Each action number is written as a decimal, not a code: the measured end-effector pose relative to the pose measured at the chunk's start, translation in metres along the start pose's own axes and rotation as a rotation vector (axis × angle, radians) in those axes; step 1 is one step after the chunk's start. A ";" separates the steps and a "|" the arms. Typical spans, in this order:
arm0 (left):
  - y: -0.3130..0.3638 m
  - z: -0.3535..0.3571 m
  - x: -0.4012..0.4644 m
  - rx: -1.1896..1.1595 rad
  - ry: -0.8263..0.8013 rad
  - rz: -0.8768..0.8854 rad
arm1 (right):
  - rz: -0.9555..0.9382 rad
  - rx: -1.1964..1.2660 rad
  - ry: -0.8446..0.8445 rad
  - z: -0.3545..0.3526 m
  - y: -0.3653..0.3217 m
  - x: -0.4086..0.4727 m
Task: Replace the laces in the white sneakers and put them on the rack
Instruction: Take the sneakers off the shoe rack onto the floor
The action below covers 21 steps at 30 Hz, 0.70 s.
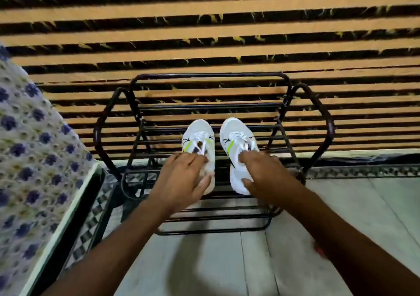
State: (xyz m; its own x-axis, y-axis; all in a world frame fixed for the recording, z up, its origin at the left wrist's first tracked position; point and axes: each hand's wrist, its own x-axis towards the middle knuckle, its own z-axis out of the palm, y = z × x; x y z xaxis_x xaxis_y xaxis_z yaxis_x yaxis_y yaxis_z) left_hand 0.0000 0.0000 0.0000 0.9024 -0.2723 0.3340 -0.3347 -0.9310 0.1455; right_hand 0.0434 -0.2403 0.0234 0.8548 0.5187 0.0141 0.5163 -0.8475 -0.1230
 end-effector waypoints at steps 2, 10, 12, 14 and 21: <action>-0.008 0.015 -0.005 0.025 0.047 0.059 | -0.007 -0.050 0.108 0.012 -0.002 0.001; -0.005 0.017 -0.014 -0.040 0.256 0.167 | -0.012 0.024 0.374 0.020 -0.022 -0.014; 0.004 0.019 -0.028 -0.056 0.284 0.176 | -0.046 0.027 0.395 0.024 -0.028 -0.027; 0.010 0.021 -0.043 -0.033 0.306 0.181 | -0.086 0.039 0.431 0.027 -0.034 -0.040; 0.031 0.016 -0.088 0.020 0.309 0.274 | -0.117 0.160 0.536 0.028 -0.047 -0.086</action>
State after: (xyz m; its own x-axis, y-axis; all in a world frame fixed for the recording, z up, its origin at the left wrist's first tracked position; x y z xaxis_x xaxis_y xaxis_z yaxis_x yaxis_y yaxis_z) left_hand -0.0855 -0.0091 -0.0400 0.6552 -0.4280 0.6225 -0.5434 -0.8394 -0.0052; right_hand -0.0557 -0.2413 0.0000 0.7207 0.4430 0.5332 0.6307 -0.7384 -0.2388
